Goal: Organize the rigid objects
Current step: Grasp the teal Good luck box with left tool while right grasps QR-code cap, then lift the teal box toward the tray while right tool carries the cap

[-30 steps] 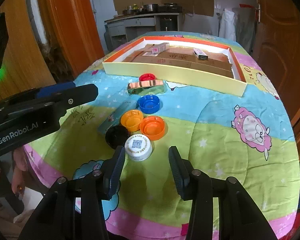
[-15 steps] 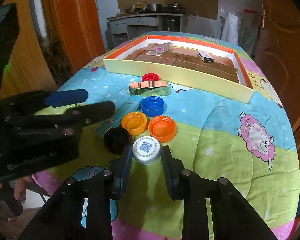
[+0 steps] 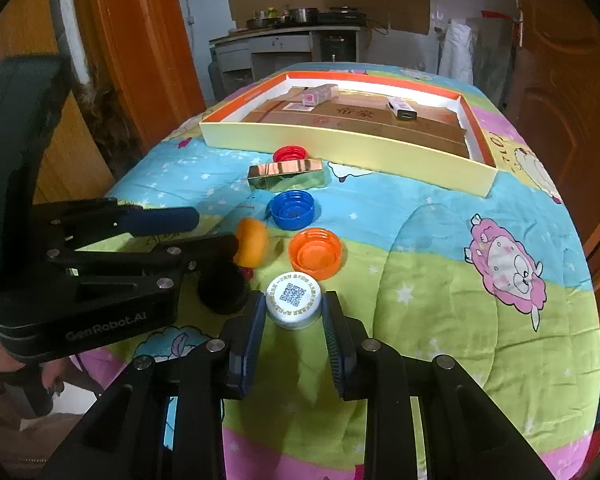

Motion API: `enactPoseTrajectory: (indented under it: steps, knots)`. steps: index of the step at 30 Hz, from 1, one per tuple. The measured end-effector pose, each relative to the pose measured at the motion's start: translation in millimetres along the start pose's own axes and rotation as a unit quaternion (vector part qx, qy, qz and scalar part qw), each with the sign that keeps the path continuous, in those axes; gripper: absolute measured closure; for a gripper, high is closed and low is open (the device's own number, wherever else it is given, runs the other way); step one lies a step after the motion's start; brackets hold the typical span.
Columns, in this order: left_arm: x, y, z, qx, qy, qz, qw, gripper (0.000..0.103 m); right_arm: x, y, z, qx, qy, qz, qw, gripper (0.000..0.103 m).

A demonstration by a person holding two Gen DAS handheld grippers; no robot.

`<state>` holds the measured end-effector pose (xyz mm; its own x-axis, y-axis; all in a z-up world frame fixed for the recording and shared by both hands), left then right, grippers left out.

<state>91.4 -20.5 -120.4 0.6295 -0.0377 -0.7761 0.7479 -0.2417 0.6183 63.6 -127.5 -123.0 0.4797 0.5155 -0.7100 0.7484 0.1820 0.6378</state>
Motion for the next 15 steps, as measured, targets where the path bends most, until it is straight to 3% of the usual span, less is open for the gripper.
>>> enactPoseTrajectory:
  steps: [2, 3, 4, 15]
  knots:
    - [-0.6, -0.9, -0.5, 0.0, -0.001, 0.0, 1.0, 0.062, -1.4, -1.2, 1.1, 0.001, 0.0, 0.0, 1.0, 0.073]
    - [-0.8, -0.6, 0.0, 0.0, -0.005, 0.0, 1.0, 0.068, -1.9, -1.6, 1.3, 0.002, 0.001, 0.001, 1.0, 0.073]
    - [-0.6, 0.3, 0.2, -0.001, -0.009, 0.0, 1.0, 0.081, -2.1, -1.7, 1.7, 0.003, 0.002, 0.001, 1.0, 0.073]
    - [-4.0, -0.1, 0.7, -0.009, -0.018, 0.008, 0.9998, 0.081, -1.7, 0.0, 0.7, 0.005, 0.001, 0.001, 1.0, 0.073]
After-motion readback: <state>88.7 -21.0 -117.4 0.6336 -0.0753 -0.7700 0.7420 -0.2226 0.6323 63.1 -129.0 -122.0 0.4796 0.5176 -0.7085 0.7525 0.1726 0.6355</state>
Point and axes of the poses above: each gripper's, at about its wrist camera, not at the fingertips, and x roughly the way its jaws point, z to its right, y to its top, the point moved 2 cm from there along x, roughly the way its jaws point, and after that the axes turned 15 degrees about y, right-handed, at the moved point
